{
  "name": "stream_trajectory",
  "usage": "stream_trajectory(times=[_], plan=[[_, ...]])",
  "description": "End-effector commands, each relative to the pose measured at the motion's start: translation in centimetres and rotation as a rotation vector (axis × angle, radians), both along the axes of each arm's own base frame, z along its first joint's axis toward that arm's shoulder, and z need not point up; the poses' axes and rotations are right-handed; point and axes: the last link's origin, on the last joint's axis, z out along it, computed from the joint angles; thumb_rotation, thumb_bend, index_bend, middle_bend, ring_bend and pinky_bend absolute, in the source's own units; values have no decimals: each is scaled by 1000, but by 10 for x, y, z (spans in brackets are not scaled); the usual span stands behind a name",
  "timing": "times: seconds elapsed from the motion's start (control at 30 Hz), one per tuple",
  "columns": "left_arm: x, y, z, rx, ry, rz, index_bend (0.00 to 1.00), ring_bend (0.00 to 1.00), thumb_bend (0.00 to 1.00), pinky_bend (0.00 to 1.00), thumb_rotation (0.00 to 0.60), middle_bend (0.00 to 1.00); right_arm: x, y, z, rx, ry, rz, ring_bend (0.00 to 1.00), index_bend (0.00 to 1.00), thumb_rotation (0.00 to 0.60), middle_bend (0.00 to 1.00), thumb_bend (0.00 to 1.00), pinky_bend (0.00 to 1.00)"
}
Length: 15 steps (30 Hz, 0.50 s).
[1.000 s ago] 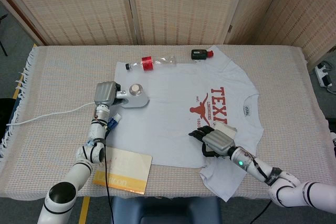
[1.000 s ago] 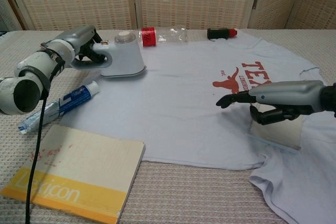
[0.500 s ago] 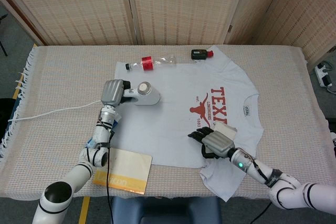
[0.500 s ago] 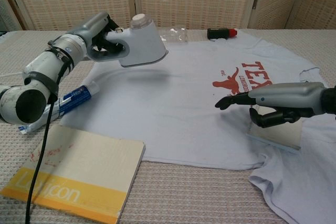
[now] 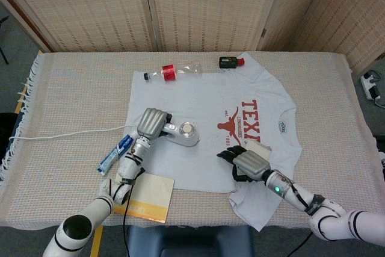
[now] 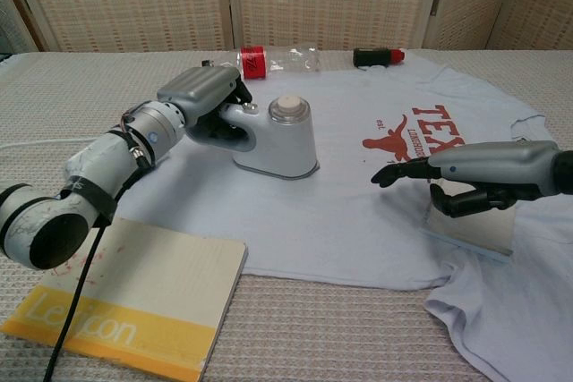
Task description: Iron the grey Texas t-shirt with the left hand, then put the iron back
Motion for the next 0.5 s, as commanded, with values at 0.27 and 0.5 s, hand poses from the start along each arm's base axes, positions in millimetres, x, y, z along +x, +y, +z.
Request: stream_trajectory(times=[0.27, 0.5], plan=[[-32, -13, 9, -17, 66, -42, 960, 874, 293, 677, 600, 1000, -2, 1, 1, 8, 3, 0, 0, 0, 146, 61, 958, 0], [-48, -30, 14, -63, 45, -75, 960, 874, 294, 677, 600, 1000, -8, -3, 4, -4, 11, -11, 0, 0, 150, 61, 959, 0]])
